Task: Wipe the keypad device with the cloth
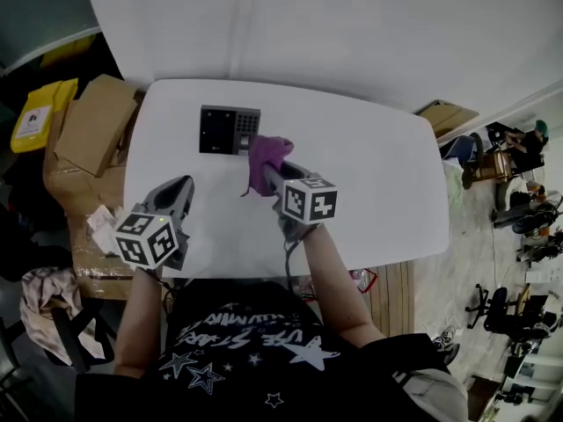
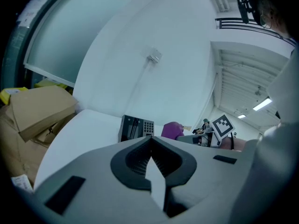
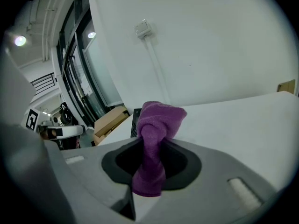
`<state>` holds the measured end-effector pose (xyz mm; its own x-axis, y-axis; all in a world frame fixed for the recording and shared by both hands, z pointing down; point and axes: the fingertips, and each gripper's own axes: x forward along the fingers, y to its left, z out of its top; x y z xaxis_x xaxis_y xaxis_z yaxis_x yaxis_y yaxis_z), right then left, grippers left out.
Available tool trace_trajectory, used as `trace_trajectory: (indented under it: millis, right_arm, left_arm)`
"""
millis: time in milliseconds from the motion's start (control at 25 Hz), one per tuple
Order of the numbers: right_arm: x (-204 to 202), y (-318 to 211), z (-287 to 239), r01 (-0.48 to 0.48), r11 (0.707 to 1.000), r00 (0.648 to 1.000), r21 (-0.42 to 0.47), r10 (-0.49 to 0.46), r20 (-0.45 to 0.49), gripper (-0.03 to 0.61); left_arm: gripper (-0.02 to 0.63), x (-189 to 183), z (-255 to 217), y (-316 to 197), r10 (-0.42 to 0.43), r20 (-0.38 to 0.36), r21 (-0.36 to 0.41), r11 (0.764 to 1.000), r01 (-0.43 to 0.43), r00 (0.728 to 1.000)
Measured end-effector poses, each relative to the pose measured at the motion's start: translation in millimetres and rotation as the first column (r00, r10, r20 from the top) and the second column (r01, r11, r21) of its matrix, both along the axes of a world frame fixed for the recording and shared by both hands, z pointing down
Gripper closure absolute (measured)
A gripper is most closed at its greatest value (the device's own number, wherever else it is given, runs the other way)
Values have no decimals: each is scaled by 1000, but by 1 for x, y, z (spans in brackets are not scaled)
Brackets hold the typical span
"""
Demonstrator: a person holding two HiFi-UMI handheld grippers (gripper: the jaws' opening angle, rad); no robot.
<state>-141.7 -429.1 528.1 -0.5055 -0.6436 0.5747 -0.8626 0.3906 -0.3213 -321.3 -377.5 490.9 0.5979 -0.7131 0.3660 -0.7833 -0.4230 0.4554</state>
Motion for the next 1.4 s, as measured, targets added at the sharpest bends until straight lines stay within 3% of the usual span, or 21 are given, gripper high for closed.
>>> trace_trajectory:
  millis: [720, 1400]
  right_arm:
    - [51, 92, -3, 172, 985, 984, 28, -173, 30, 479]
    - [113, 169, -7, 336, 941, 941, 51, -337, 18, 480]
  left_arm:
    - [607, 73, -3, 94, -106, 31, 17, 994, 105, 994]
    - [607, 144, -9, 189, -233, 49, 50, 972, 231, 971]
